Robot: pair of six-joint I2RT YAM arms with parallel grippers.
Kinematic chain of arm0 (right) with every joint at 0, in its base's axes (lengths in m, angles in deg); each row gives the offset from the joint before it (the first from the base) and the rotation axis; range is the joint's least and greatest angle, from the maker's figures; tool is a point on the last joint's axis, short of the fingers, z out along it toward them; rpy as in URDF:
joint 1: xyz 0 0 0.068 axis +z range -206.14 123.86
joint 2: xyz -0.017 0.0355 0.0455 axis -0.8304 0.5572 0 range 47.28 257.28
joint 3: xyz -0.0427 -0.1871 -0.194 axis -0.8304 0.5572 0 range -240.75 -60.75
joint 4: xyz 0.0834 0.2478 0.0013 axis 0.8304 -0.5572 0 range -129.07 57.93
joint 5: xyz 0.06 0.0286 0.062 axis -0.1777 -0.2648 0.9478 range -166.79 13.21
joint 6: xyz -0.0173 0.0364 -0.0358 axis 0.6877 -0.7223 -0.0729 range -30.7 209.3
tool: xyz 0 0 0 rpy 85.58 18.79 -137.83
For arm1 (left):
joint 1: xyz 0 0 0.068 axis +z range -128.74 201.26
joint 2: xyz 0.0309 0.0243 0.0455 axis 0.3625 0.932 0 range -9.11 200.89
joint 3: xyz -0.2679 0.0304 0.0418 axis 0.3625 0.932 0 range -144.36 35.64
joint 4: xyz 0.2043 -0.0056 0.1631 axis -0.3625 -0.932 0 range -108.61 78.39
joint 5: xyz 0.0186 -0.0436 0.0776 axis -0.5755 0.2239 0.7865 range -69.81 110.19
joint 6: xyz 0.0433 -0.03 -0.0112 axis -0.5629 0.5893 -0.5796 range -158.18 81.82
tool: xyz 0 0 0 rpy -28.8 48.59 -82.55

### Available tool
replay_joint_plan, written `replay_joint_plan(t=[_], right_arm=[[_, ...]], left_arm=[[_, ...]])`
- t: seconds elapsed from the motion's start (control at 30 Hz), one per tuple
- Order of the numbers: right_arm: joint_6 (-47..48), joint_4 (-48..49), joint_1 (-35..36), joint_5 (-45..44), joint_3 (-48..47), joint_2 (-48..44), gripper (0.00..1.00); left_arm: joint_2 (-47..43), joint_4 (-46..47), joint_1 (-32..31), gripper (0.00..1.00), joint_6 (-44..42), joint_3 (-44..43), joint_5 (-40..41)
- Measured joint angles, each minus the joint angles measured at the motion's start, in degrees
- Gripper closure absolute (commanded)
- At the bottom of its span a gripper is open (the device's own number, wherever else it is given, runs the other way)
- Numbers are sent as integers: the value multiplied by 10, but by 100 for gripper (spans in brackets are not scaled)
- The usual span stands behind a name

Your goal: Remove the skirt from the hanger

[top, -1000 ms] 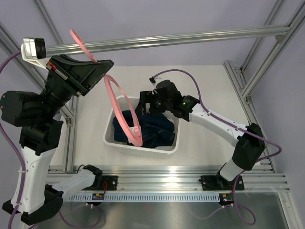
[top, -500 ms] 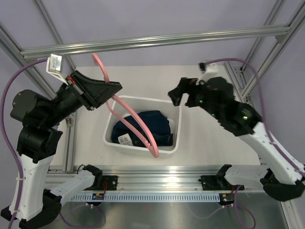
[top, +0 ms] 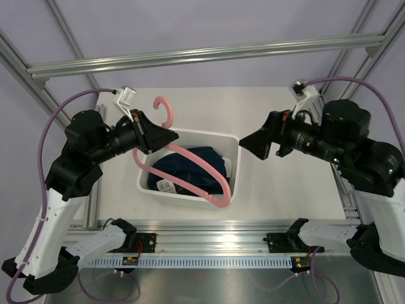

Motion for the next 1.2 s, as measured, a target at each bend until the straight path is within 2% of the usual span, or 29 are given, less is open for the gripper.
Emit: replay_joint_plan(t=[0.23, 0.37, 0.5, 0.63, 0.83, 0.93, 0.97, 1.03, 1.07, 1.1, 1.13, 1.17, 1.2], right_arm=[[-18, -18, 87, 10, -1, 71, 1], [-20, -14, 105, 31, 0, 69, 2], [-24, -11, 161, 35, 15, 58, 4], [-28, -12, 210, 34, 50, 52, 9], [-40, -12, 252, 24, 91, 54, 14], [-45, -10, 265, 21, 107, 54, 20], [-47, -9, 270, 20, 112, 55, 23], [-50, -7, 281, 19, 118, 59, 45], [-53, -4, 287, 19, 121, 62, 59], [-51, -1, 290, 18, 123, 65, 96], [-52, 5, 293, 16, 127, 68, 100], [-58, 7, 295, 12, 132, 69, 100], [-63, 7, 294, 4, 140, 69, 100]], left_arm=[[-4, -52, -26, 100, -66, 34, 81], [-9, -76, -26, 100, -95, 60, 100], [-11, -95, -26, 100, -122, 61, 118], [-14, -106, -26, 100, -138, 61, 131], [-15, -111, -26, 100, -146, 61, 137], [-15, -111, -26, 100, -146, 60, 137], [-15, -112, -26, 100, -146, 60, 137], [-15, -112, -26, 100, -146, 59, 137], [-15, -112, -26, 100, -146, 58, 136], [-15, -112, -26, 100, -146, 57, 136], [-15, -112, -26, 100, -146, 56, 136], [-15, -113, -26, 95, -147, 56, 137], [-17, -114, -26, 85, -150, 56, 139]])
